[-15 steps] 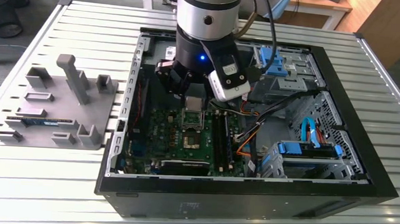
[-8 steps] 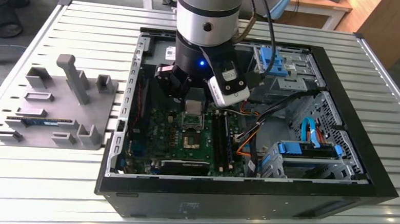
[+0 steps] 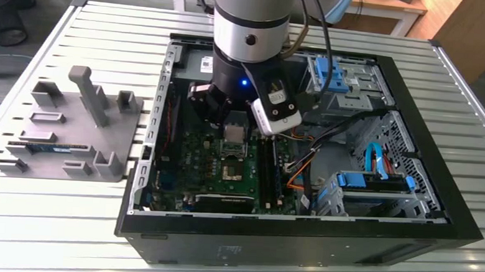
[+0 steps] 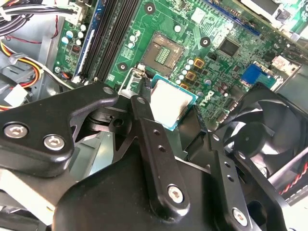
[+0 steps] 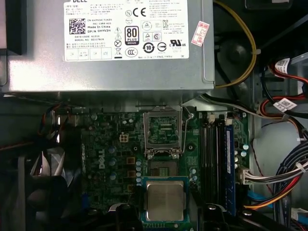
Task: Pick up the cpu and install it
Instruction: 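Place the cpu into insertion slot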
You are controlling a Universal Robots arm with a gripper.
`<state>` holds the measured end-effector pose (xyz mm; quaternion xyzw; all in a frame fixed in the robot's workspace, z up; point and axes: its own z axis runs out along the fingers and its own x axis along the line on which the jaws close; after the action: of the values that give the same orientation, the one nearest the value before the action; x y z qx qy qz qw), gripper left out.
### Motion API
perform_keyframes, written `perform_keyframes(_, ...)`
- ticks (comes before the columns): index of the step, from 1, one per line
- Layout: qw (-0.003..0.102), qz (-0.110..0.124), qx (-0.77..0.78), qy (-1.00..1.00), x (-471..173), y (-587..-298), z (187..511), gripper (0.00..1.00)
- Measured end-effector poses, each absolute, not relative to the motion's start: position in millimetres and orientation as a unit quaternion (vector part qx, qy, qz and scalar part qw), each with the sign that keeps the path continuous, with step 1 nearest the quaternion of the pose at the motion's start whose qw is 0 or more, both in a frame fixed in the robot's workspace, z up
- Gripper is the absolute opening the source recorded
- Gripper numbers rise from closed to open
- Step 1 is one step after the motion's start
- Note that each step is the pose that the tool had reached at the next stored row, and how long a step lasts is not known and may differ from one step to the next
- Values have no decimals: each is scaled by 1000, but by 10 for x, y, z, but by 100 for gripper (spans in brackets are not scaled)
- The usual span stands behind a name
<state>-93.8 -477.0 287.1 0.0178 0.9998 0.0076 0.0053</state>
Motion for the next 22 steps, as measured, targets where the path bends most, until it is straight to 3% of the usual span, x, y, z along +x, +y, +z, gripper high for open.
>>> perform_keyframes(22,5,0,18,1000,-938,-4775,2722,47)
